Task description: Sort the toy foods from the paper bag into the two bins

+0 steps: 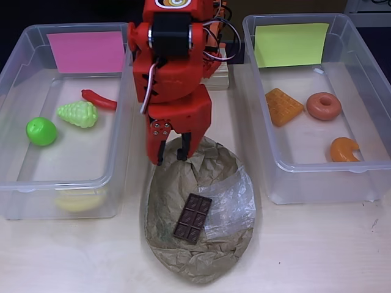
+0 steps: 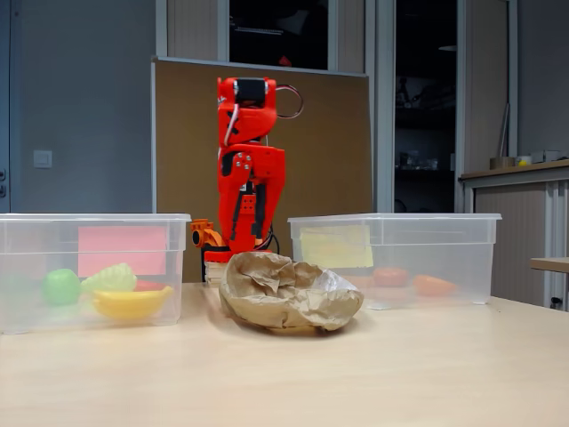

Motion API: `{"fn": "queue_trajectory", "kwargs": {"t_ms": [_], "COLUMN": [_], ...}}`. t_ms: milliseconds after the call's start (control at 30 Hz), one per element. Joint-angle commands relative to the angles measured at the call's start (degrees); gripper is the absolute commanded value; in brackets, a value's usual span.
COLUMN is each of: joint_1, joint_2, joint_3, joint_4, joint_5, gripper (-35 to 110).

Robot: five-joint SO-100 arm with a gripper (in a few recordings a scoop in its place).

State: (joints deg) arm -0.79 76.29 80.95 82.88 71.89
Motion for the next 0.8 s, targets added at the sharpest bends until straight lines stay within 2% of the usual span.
{"fn": "queue_trajectory", "kwargs": {"t_ms": [0,267,400,633,767], "joint_1": [-2.9,-8.35,-9.93,-10.72,-10.63], "joint_2": [-2.11,-12.39,-15.47,-19.6,-21.88], "joint_3": [-5.19,-15.56,-16.96,-18.46,-19.69], "joint_4": [1.49,-1.05,-3.34,-5.89,-6.33], "joint_5": [9.93,26.19,27.51,27.16,26.98], "gripper": [16,17,22,46,50]}}
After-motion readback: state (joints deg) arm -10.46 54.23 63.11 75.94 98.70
